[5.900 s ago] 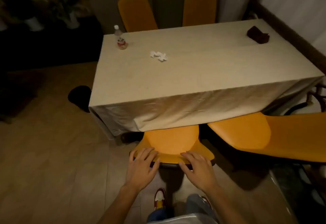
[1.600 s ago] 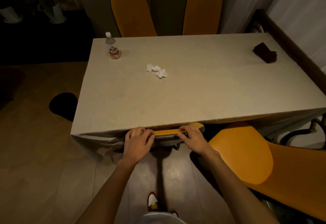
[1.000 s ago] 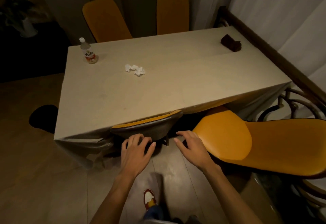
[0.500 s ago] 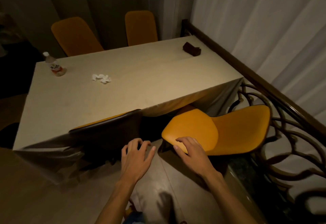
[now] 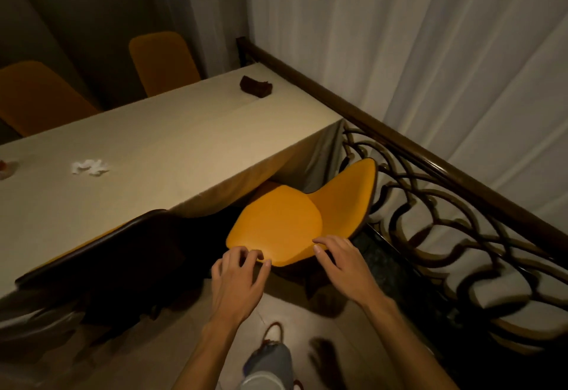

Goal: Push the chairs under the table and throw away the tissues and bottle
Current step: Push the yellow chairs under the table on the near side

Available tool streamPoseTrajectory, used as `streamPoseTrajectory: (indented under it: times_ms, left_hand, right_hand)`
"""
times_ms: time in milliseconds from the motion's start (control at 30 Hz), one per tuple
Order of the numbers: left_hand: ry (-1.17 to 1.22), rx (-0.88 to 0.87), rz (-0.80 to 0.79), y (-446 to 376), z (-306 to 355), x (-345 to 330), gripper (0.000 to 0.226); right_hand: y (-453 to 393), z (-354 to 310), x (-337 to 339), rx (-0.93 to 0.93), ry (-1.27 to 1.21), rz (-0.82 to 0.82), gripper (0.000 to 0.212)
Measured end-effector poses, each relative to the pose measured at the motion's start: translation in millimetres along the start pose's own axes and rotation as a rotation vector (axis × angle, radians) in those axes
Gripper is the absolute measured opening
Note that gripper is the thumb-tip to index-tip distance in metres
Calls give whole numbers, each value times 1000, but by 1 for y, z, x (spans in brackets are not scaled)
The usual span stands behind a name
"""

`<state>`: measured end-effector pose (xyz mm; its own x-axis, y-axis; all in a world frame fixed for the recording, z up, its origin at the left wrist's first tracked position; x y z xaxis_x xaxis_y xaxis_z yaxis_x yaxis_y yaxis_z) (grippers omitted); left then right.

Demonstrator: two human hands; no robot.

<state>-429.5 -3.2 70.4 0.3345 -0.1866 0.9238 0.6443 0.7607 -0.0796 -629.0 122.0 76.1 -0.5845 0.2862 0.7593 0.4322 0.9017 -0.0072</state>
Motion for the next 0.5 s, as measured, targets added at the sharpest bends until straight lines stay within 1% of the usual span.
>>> streamPoseTrajectory:
  times_ms: [100,200,300,500]
  left_hand:
    - [1,-48,-16,-21,27,-14,38]
    - [16,-74,-15,-49,56,-31,39]
    - [29,-93,-1,-78,84,-50,36]
    - [40,-57,29,-137,120,-86,31]
  right_hand:
    - [3,29,20,-59,-7,28,40]
    - [-5,56,41,-96,-9,47,42]
    - [-20,84,65,-114,20,49,44]
    - [-75,128,108,-90,59,26,44]
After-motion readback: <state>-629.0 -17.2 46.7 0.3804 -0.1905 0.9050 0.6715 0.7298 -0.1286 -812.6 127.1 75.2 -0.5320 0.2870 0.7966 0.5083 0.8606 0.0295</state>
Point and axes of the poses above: each hand's wrist, its own y-axis away from the middle knuckle, its own x-axis out of the back of the hand, z = x × y, the point moved 8 cm from there along -y, towards the middle knuckle, and after that the axes turned 3 degrees about -z, right-handed, at the moved point
